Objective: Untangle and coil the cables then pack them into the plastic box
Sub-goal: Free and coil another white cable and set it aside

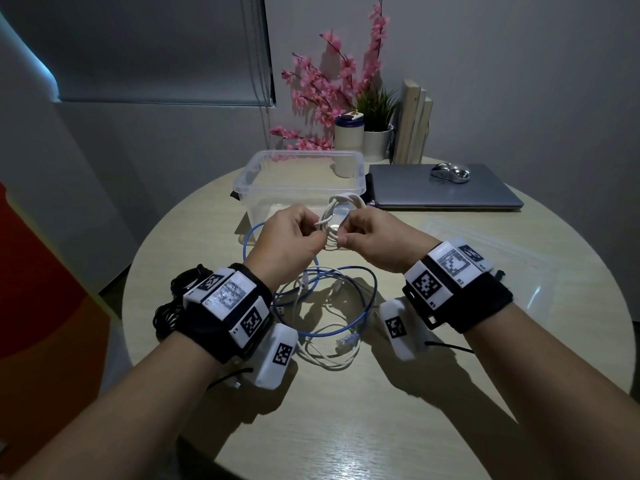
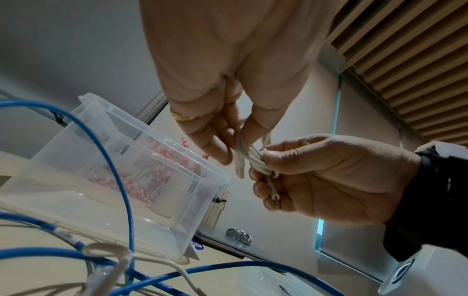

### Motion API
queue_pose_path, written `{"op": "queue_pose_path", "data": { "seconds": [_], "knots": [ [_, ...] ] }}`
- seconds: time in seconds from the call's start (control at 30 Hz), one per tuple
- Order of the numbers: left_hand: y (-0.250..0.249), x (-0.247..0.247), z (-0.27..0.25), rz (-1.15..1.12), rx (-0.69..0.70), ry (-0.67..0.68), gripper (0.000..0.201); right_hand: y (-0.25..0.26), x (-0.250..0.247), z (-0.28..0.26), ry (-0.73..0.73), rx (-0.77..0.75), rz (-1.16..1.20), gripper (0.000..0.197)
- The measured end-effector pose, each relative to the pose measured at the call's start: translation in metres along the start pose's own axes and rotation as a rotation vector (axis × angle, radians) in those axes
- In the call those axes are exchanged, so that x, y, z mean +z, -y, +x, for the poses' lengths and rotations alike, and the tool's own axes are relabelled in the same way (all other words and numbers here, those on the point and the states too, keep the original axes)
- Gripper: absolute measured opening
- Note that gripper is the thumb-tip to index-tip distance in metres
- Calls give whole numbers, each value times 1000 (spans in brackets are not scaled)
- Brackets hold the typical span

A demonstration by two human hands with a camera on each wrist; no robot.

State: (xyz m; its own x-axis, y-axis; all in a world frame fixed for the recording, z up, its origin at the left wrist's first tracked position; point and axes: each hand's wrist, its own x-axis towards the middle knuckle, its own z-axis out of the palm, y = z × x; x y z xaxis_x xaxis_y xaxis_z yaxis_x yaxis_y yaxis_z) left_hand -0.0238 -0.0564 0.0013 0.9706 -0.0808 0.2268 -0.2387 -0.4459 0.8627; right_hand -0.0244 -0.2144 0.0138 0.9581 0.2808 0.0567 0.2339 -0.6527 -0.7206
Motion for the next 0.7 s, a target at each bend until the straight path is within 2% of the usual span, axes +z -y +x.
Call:
{"op": "queue_pose_path", "data": {
  "seconds": [0.13, 0.33, 0.57, 0.7],
  "knots": [
    [4, 0, 1, 41, -27, 35, 2, -2, 4, 1, -34, -12, -20, 13],
    [9, -3, 3, -115, -86, 46, 12, -4, 13, 4, -93, -48, -34, 21],
    [6, 0, 4, -341, -132, -39, 20, 0, 15, 9, -165, -60, -30, 11],
    [5, -1, 4, -361, -108, -53, 23, 2, 17, 12, -194, -58, 8, 8]
  ]
}}
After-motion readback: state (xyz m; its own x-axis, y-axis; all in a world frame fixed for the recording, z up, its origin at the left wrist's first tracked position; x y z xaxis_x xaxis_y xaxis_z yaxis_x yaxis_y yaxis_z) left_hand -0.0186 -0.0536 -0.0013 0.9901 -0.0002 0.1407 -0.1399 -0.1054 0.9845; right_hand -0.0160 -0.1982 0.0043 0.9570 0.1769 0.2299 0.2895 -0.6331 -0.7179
